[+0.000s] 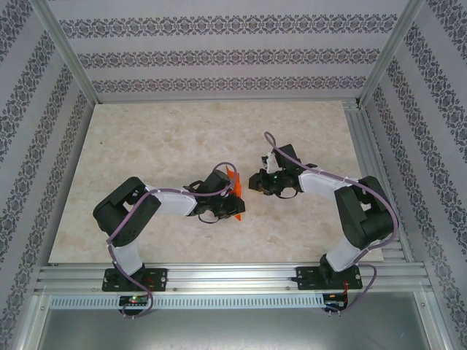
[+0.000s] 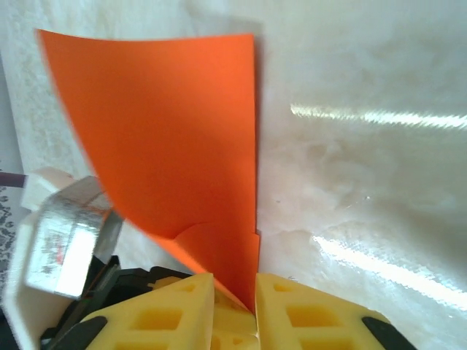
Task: Fold a paper plane with a square sheet of paper (fold left side to right side)
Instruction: Fourth fold the wing at the center of the table.
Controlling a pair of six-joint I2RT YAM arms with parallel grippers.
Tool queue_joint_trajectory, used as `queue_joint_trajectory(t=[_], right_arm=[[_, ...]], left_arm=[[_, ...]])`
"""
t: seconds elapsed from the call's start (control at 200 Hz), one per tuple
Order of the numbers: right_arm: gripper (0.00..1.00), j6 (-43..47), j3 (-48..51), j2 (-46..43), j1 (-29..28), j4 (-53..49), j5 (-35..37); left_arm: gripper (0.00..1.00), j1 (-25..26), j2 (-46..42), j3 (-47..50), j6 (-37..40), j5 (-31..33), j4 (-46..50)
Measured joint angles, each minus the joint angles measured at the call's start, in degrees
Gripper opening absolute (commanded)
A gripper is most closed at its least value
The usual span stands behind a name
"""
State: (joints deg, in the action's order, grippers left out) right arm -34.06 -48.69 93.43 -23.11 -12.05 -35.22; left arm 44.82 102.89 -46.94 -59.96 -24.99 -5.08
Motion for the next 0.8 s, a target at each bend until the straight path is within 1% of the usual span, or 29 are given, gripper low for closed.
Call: queue_joint_trajectory(t=[0.08,0.16,0.265,0.4,0.799], right_arm=[[0.22,0.22,0.02,-0.5,-0.22,1.01,-0.96],[0.18,0.2,0.0,-0.37,-1.07,2.23,-1.97],[0.14,-0.33,0.0,0.35,-2.97,4.2,-3.34],[0.12,-1.2,-0.22,2.12,-4.63,6.56,-4.61],[0.11,-2.01,-2.78,8.35,-4.92,7.78,-4.33]], left_arm=[[0.24,0.0,0.0,0.0,0.0,0.02,0.0],[0.24,0.0,0.0,0.0,0.0,0.02,0.0],[0.24,0.0,0.11,-0.15,0.0,-0.02,0.09],[0.24,0.0,0.2,-0.26,0.0,-0.04,0.24],[0.24,0.0,0.2,-0.26,0.0,-0.04,0.26]])
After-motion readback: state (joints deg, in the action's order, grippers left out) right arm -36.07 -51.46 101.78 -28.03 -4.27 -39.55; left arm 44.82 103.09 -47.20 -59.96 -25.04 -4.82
